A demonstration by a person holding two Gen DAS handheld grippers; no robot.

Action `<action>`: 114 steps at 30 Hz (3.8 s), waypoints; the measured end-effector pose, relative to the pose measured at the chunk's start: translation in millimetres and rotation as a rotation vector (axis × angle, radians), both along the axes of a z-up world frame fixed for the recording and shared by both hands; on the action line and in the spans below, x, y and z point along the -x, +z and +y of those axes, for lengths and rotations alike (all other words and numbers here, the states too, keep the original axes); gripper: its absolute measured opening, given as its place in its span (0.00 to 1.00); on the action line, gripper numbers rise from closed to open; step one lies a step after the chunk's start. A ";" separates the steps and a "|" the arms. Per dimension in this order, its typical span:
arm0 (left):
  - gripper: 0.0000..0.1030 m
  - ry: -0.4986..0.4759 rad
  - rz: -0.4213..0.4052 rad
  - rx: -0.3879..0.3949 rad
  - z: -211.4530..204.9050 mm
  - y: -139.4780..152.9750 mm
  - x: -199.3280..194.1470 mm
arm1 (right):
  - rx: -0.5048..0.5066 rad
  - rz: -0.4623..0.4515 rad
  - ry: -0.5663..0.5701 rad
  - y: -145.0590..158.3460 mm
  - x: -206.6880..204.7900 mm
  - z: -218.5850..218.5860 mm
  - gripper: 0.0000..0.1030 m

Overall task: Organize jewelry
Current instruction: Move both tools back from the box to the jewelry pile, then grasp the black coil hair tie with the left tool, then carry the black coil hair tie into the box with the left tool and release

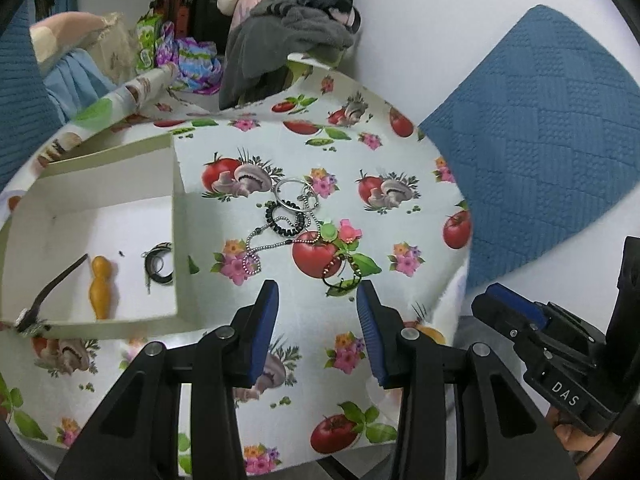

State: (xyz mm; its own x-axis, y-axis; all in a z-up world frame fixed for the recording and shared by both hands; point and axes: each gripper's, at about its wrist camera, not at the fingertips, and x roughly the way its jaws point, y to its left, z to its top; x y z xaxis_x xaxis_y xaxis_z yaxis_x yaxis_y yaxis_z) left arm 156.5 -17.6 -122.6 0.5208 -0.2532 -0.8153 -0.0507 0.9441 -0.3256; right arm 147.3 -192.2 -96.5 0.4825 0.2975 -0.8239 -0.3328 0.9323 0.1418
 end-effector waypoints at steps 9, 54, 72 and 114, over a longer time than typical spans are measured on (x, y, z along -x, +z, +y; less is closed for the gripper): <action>0.40 -0.025 0.053 -0.004 -8.4 -32.7 -50.2 | 0.000 0.080 -0.020 -36.4 -59.2 2.2 0.24; 0.14 -0.136 0.187 -0.172 -31.3 -135.7 -143.4 | 0.124 0.283 0.040 -148.9 -166.1 25.1 0.02; 0.07 -0.096 0.136 -0.136 -25.7 -91.9 -120.1 | 0.096 0.242 -0.004 -115.0 -141.4 14.9 0.02; 0.07 0.030 -0.115 -0.150 39.8 77.4 -45.0 | 0.039 -0.053 -0.012 54.5 -80.7 54.9 0.01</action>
